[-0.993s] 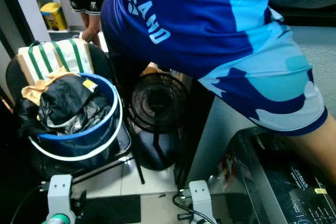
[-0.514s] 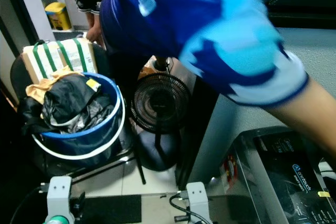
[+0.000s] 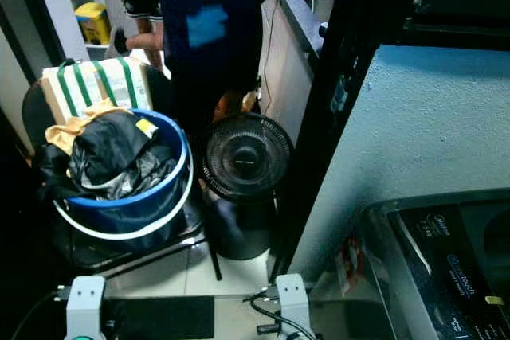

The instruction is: Clothes washing

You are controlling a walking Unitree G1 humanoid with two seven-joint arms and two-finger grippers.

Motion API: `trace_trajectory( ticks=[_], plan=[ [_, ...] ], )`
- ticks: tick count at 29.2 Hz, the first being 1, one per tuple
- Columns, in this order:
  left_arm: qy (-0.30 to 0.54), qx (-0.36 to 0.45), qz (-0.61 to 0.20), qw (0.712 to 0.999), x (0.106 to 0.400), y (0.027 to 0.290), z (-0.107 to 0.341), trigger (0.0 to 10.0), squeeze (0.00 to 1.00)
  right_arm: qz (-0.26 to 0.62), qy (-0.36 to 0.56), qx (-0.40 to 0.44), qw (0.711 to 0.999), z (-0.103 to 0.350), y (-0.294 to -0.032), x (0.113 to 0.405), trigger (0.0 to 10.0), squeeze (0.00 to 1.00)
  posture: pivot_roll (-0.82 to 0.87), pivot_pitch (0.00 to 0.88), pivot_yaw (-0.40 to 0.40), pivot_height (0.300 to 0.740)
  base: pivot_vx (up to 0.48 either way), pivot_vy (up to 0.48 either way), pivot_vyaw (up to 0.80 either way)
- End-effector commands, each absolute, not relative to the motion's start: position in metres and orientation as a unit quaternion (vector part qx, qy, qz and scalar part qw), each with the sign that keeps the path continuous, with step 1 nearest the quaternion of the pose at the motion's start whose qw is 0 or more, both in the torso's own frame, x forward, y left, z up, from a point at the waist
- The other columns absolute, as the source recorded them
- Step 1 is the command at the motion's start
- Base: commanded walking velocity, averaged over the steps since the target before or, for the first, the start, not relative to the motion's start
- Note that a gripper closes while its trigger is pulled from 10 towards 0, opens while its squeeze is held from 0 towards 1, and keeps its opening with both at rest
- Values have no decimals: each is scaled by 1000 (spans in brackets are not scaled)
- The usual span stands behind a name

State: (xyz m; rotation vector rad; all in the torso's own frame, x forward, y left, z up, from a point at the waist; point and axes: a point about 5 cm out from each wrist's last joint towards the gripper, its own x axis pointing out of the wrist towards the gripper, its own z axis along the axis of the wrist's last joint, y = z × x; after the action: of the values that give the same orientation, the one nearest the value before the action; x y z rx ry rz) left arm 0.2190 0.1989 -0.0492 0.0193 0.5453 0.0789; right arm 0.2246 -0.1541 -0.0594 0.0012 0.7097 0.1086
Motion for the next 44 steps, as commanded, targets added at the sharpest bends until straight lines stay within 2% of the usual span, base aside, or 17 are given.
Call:
trace_trajectory(
  ticks=[1, 9, 12, 19, 22, 29, 37, 41, 44],
  plan=[
    [285, 5, 49, 957, 213, 201, -54, 10000, 0, 53, 361, 5, 931, -63, -155, 219, 10000, 0, 143, 0, 7, 740, 0, 0, 0],
    [278, 4, 41, 960, 217, 195, -52, 10000, 0, 61, 367, 10, 928, -66, -165, 213, 10000, 0, 155, 0, 3, 740, 0, 0, 0],
    [279, 6, 33, 960, 217, 194, -52, 10000, 0, 65, 375, -12, 925, -68, -172, 207, 10000, 0, 107, 0, 59, 740, 0, 0, 0],
    [284, 24, 6, 958, 218, 195, -52, 10000, 0, 34, 373, -10, 927, -69, -188, 202, 10000, 0, 83, 0, 79, 740, 0, 0, 0],
    [283, 25, 3, 959, 219, 194, -51, 10000, 0, 22, 376, 2, 926, -70, -186, 201, 10000, 0, 93, 0, 58, 740, 0, 0, 0],
    [281, 17, 20, 959, 219, 195, -51, 10000, 0, 42, 381, -20, 924, -68, -176, 210, 10000, 0, 93, 0, 58, 740, 0, 0, 0],
    [292, 30, 15, 956, 218, 202, -52, 10000, 0, 56, 373, 7, 926, -65, -166, 217, 10000, 0, 107, 0, 71, 740, 0, 0, 0],
    [292, 31, 16, 956, 219, 202, -51, 10000, 0, 60, 374, 8, 925, -65, -166, 215, 10000, 0, 111, 0, 66, 740, 0, 0, 0],
    [289, 27, 21, 957, 219, 201, -51, 10000, 0, 59, 379, 3, 924, -67, -176, 210, 10000, 0, 111, 0, 56, 740, 0, 0, 0]
  ],
)
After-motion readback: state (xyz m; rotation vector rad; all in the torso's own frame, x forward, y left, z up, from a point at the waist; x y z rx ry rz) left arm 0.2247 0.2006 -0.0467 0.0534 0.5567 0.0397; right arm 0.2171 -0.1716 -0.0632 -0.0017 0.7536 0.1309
